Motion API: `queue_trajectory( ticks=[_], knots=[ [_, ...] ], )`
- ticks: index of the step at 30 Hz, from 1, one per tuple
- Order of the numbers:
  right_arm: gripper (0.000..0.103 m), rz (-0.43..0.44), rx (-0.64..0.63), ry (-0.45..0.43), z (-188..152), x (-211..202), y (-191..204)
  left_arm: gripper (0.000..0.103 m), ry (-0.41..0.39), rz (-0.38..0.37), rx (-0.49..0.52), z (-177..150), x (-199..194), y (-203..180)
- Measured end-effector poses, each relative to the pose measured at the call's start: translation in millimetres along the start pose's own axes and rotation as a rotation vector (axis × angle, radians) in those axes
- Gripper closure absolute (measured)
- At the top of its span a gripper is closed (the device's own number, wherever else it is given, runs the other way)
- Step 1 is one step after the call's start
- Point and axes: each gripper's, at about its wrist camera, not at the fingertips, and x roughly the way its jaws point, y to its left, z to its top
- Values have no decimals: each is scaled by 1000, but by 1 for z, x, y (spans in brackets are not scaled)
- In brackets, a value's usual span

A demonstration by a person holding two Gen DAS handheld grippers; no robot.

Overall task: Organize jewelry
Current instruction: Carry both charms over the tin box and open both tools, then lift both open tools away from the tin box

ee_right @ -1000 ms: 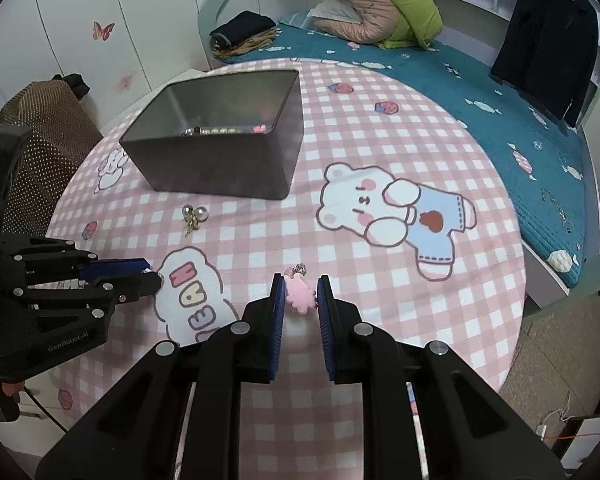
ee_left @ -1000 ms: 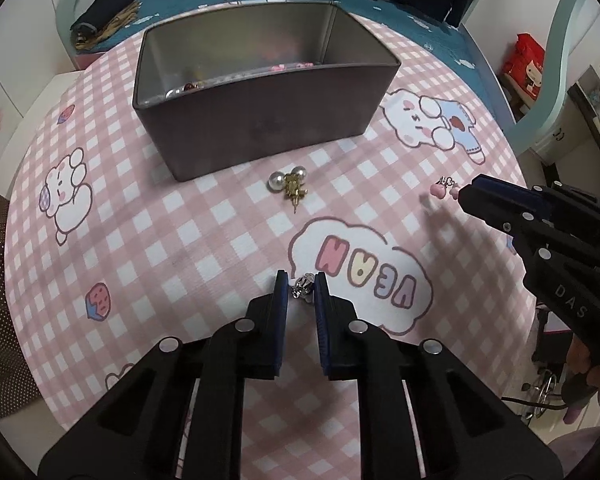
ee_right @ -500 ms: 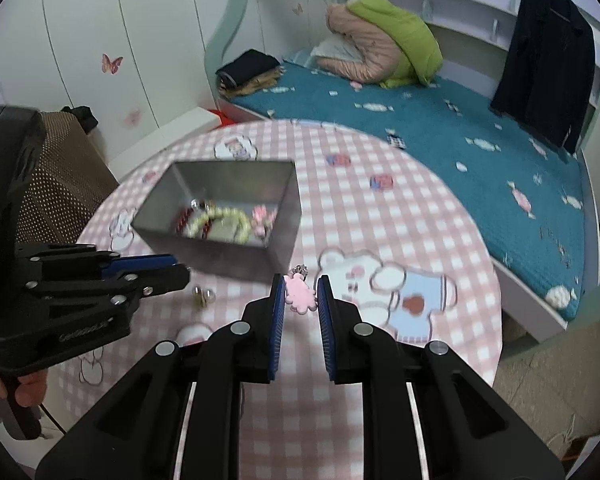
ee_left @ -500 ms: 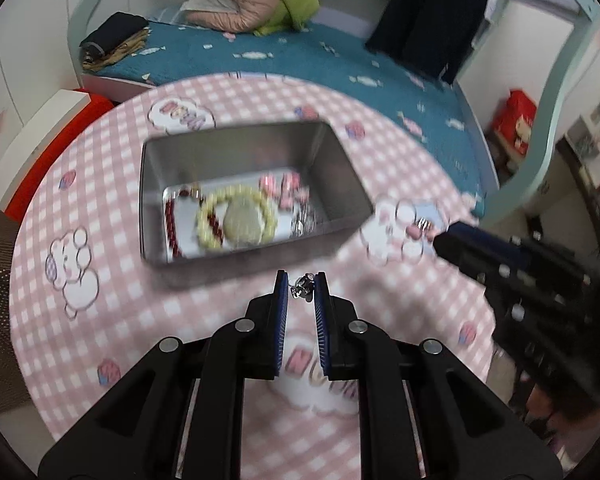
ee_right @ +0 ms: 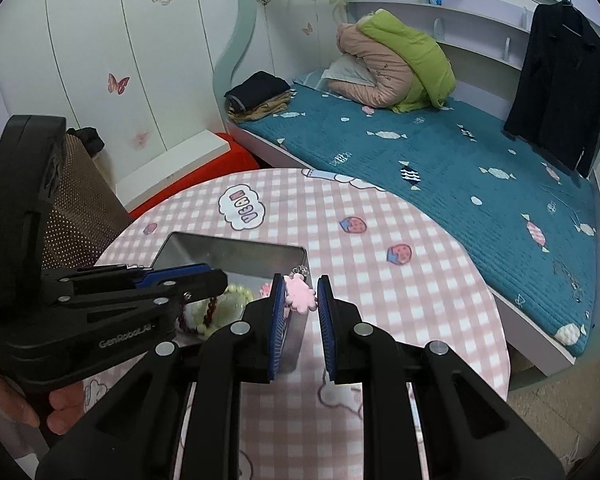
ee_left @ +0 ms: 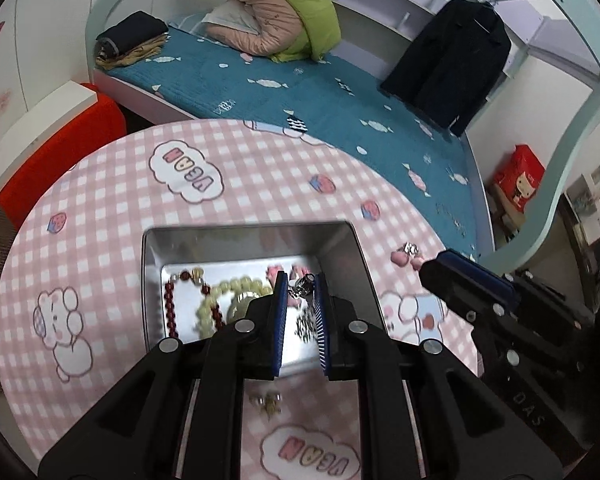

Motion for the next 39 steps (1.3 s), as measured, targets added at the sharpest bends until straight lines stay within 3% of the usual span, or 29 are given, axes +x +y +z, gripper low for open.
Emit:
queue_trajectory(
  ticks=[6, 7, 8, 9, 10, 12, 16, 23, 25, 28, 39],
  knots=[
    [88, 14, -9, 9, 9, 10, 3, 88, -23, 31, -7, 13, 7, 7],
    [88, 17, -11, 9, 10, 11, 3, 82, -24, 47, -1, 13, 9, 7],
    [88, 21, -13, 10, 11, 12, 4, 46, -14, 60, -3, 13, 10, 9],
    [88, 23, -15, 11, 12, 12, 4, 27, 2, 89, -22, 13, 12, 12],
    [88, 25, -16, 12, 12, 13, 4, 24, -9, 112, -43, 12, 11, 16],
    [88, 27, -18, 17, 13, 15, 4, 24, -35, 65, -72, 11, 5, 24],
    [88, 34, -22, 24, 14, 17, 6, 24, -32, 116, -49, 11, 0, 31],
    [86, 36, -35, 29, 19, 21, 11, 24, -18, 125, -5, 10, -5, 29],
    [78, 29, -32, 35, 21, 21, 10, 24, -19, 123, -6, 11, -5, 29],
    [74, 18, -17, 36, 21, 21, 8, 24, -16, 126, -3, 11, -5, 29],
    [73, -1, 11, 50, 16, 17, 5, 24, -2, 126, -13, 6, -13, 29]
  ],
)
